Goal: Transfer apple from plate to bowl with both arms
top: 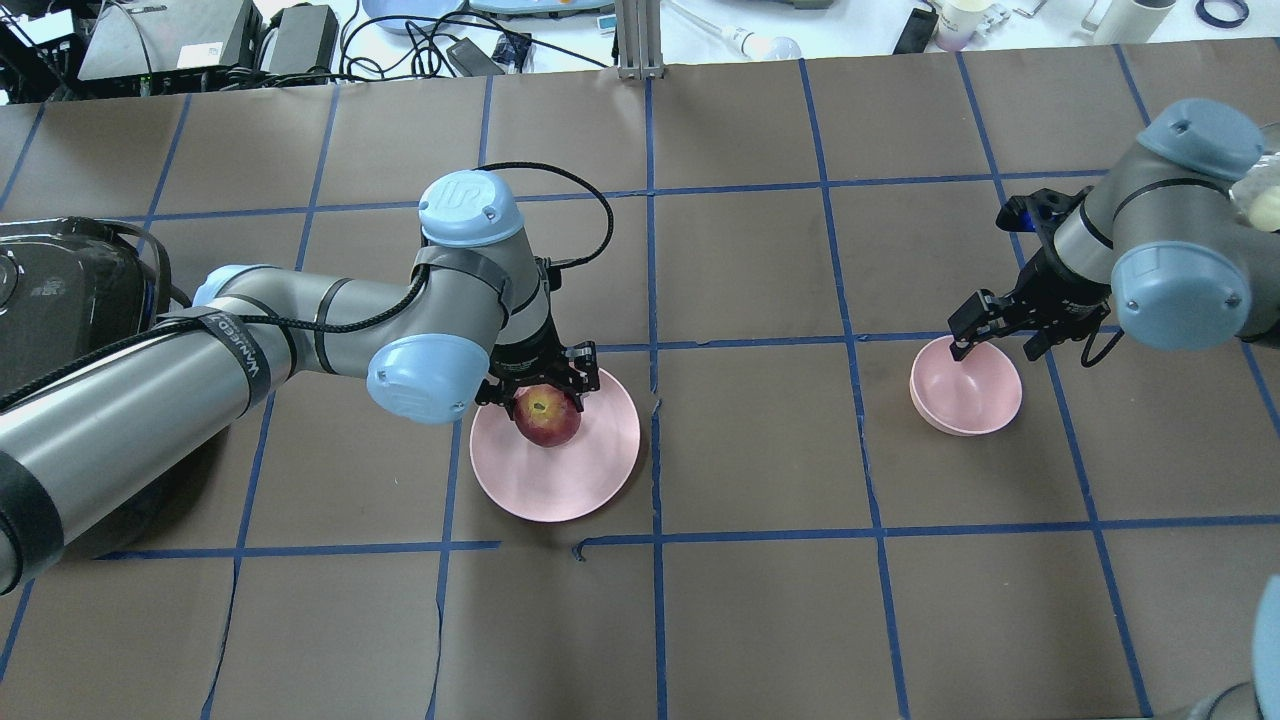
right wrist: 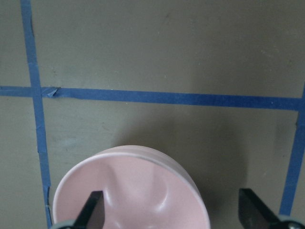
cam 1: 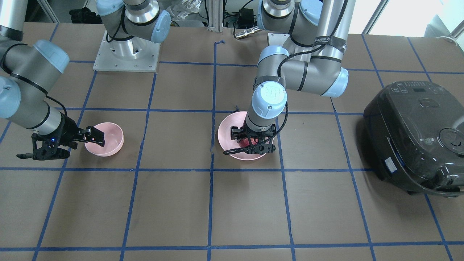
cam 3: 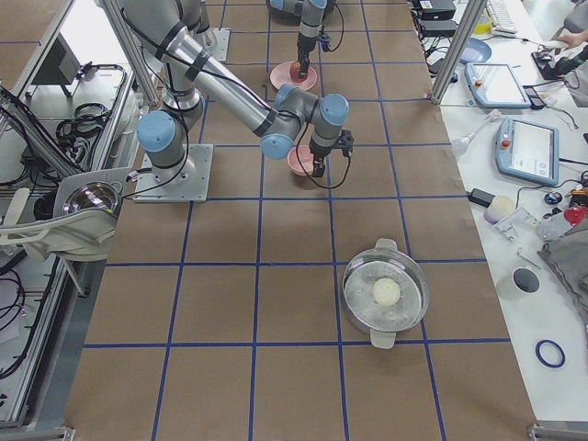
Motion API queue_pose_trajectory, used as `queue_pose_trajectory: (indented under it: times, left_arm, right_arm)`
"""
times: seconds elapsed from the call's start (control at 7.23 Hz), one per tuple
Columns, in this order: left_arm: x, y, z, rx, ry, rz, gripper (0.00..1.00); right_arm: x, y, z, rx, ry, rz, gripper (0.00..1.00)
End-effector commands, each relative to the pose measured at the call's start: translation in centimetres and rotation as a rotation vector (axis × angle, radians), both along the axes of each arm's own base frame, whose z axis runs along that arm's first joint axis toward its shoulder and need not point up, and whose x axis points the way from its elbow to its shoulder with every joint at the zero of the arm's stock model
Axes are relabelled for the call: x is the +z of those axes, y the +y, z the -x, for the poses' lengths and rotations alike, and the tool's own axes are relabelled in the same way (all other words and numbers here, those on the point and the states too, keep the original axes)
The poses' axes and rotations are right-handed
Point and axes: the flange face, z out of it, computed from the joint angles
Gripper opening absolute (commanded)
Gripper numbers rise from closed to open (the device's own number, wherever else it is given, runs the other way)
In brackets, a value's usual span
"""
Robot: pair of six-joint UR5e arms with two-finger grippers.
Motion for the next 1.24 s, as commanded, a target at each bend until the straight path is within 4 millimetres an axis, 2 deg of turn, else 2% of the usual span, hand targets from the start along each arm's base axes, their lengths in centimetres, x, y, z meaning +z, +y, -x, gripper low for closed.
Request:
queue_pose_trajectory:
  times: [0.0, 0.14, 0.28, 0.41, 0.83, 0.97, 1.11]
  left_arm:
    - [2.5, -1.6, 0.4, 0.006, 0.004, 0.027, 0.00]
    - [4.3, -2.6, 0.5, 0.008, 0.001, 0.019, 0.00]
    - [6.0, -3.5, 0.7, 0.008, 0.001, 0.023, 0.00]
    - [7.5, -4.3, 0.7, 0.011, 0.004, 0.034, 0.00]
    - [12.0, -6.0, 0.5, 0.018, 0.003, 0.047, 0.00]
    - [13.4, -6.2, 0.7, 0.017, 0.005, 0.046, 0.00]
    - [14.1, -6.3, 0.7, 0.018, 0.004, 0.043, 0.00]
  right_arm:
    - [-1.7, 0.6, -0.2, 0.011, -0.013, -0.034, 0.91]
    - [-2.2, 0.9, -0.1, 0.017, 0.001, -0.051, 0.76]
    - [-2.0, 0.9, -0.1, 0.017, -0.001, -0.049, 0.30]
    - [-1.8, 0.8, -0.1, 0.018, 0.002, -0.043, 0.01]
    - [-0.7, 0.5, -0.4, 0.004, -0.006, -0.031, 0.00]
    - [1.1, -0.3, -0.6, 0.010, 0.001, -0.002, 0.00]
    - [2.6, -0.6, -2.0, 0.002, -0.043, -0.033, 0.00]
